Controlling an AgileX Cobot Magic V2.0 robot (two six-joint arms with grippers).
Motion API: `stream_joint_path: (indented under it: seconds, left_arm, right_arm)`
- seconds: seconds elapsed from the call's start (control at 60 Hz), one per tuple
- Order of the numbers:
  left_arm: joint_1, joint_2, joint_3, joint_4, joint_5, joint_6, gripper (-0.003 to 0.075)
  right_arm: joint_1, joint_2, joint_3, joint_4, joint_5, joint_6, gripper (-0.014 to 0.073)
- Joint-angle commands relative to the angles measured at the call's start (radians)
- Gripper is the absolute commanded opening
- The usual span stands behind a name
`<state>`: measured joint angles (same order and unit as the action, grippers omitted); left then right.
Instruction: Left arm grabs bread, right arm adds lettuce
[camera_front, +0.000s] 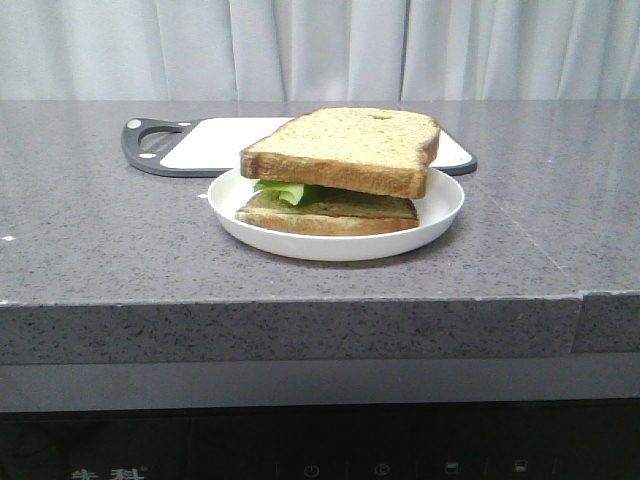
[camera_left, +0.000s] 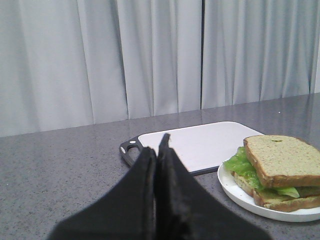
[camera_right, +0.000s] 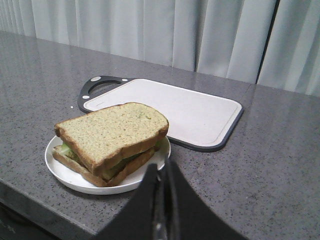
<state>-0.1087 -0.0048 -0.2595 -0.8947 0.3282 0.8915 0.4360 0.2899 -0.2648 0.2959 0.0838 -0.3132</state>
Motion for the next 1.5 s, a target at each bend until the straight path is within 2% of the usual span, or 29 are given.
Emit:
stream_joint_path:
  seconds: [0.0,0.699,0.749,0.799,0.849,0.916,0.999,1.132,1.482]
  left_arm:
    - [-0.006,-0.002,-0.027,-0.022,-0.054,-0.001,-0.002]
    - [-0.006,-0.002,-0.027,0.007,-0.067,-0.001,-0.002]
    - [-0.006,-0.002,-0.027,0.115,-0.059,-0.064,-0.002]
    - [-0.006,-0.005,-0.027,0.307,-0.041,-0.253,-0.002]
    - [-0.006,-0.006,-0.027,0.525,-0.023,-0.532,-0.002]
    - [-0.006,-0.006,-0.027,0.693,0.005,-0.734,-0.002]
    - [-0.006,-0.006,-0.027,0.781,0.006,-0.774,-0.002]
    - [0.0,-0.006,-0.004,0.83,-0.05,-0.774,-0.002]
    - [0.0,-0.02,0.165,0.833,-0.115,-0.782,-0.002]
  right_arm:
    - [-0.007,0.006,-0.026,0.008,-0.076,-0.006,-0.0061]
    - [-0.007,0.006,-0.026,0.008,-0.076,-0.006,-0.0061]
    - [-0.007,0.006,-0.026,0.008,-0.076,-0.006,-0.0061]
    - [-0.007,0.006,-0.026,0.008,-0.076,-0.006,-0.0061]
    - [-0.007,0.006,-0.026,0.008,-0.076,-0.006,-0.0061]
    - [-0.007,0.006,-0.026,0.008,-0.076,-0.006,-0.0061]
    - [-0.007,0.006,-0.026,0.008,-0.076,-0.006,-0.0061]
    - [-0.007,0.006,-0.026,0.008,-0.076,-0.006,-0.0061]
    - [-0.007,0.006,-0.026,0.008,-0.076,-0.006,-0.0061]
